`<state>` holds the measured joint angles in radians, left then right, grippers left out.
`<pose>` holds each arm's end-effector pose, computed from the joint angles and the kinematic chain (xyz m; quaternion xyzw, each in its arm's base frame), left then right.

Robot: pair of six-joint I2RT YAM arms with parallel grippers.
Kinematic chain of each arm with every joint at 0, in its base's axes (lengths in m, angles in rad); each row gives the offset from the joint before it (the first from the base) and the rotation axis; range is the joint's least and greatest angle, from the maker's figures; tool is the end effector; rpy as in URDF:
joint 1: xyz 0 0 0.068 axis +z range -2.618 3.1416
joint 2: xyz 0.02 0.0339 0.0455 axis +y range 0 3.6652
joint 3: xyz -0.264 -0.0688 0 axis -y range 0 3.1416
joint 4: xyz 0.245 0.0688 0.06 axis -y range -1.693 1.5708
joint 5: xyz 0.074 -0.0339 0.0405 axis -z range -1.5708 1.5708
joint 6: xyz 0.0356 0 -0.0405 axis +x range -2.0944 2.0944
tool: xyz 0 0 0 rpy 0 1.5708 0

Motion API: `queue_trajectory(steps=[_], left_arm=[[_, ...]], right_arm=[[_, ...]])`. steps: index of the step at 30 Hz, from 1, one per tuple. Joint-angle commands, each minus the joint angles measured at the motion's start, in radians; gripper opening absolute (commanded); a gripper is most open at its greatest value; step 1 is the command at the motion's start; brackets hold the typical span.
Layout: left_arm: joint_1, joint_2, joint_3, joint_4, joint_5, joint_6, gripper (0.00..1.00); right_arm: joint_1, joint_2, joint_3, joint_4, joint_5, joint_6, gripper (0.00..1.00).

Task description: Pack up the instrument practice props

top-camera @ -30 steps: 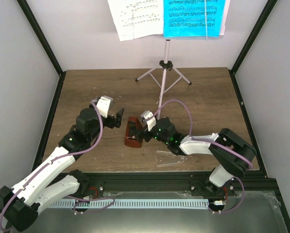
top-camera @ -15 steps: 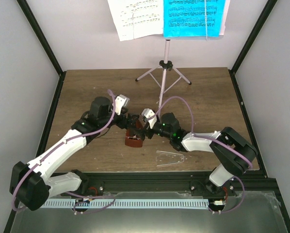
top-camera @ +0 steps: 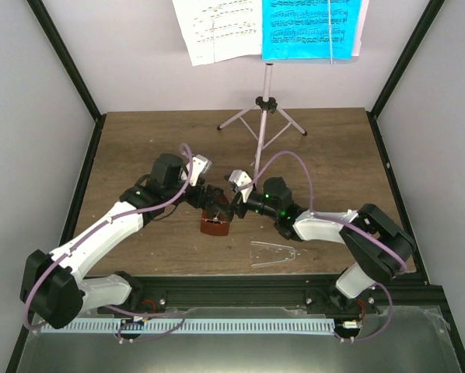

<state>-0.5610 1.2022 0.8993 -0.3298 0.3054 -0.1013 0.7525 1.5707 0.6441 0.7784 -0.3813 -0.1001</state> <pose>0.2176 -0.1493 0.2801 0.2678 0.8428 -0.2736 0.3784 0.2252 0.2290 0.2018 -0.4202 0.6261 0.3414 0.5612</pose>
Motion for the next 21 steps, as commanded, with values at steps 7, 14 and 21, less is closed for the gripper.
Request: queue_trajectory(steps=[7,14,21], left_arm=[[-0.029,0.039,0.038,-0.036,0.040,0.055,0.51],[-0.047,0.069,0.053,-0.058,0.196,0.121,0.42],[-0.125,0.089,0.053,-0.083,0.249,0.177,0.40]], right_arm=[[-0.007,-0.269,-0.149,0.014,0.045,0.121,1.00],[-0.007,-0.407,-0.231,-0.080,0.128,0.244,1.00],[0.004,-0.511,-0.309,-0.066,0.121,0.379,1.00]])
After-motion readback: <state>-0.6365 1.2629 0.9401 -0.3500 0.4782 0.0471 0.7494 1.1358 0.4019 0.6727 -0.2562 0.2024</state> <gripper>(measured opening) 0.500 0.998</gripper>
